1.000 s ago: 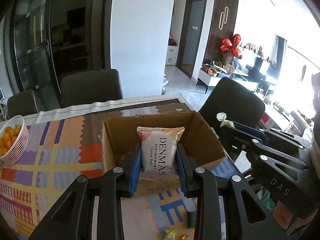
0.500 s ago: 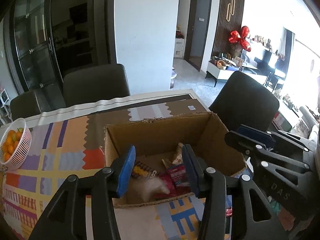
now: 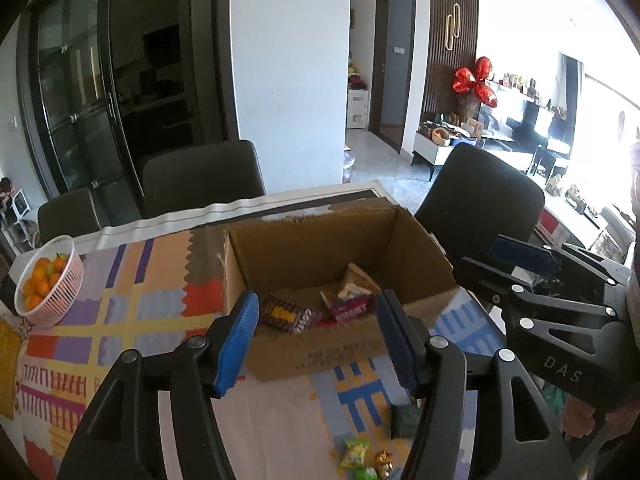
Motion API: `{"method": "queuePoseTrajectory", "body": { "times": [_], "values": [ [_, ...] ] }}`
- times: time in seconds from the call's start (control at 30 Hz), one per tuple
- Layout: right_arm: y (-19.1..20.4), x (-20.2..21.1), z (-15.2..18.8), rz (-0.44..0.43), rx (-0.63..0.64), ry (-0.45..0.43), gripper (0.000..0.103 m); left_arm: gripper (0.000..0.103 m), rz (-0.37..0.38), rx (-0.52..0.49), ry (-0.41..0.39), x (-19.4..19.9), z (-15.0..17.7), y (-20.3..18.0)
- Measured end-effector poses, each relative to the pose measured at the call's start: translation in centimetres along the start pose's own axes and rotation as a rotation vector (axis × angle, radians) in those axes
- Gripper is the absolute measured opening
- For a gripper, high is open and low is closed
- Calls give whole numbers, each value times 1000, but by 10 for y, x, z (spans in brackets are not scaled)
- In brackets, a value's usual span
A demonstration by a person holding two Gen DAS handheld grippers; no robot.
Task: Organize snacks
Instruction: 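Open both tools to drop the bag and bottle into the box, then grasp the green snack bag with the left tool while the right tool grasps the red candy bag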
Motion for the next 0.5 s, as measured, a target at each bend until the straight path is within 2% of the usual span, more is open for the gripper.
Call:
{"method": "queuePoseTrajectory", "body": {
  "times": [0.23, 0.5],
  "values": [
    [4, 14, 27, -16, 5, 3, 52, 61, 24, 13, -1, 15, 29, -5],
    [7, 19, 49, 11, 17, 33, 54, 61, -3, -9, 21, 22, 59, -13]
  ]
}}
Point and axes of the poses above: each gripper's, at about its wrist camera, not at the fingertips, and x roughly against the way its jaws point, y to its left, z to its underside, the point moved 2 cm from there along -x, roughly the way its jaws point, and after that the axes turned 14 degrees about y, right-handed, at the moved point
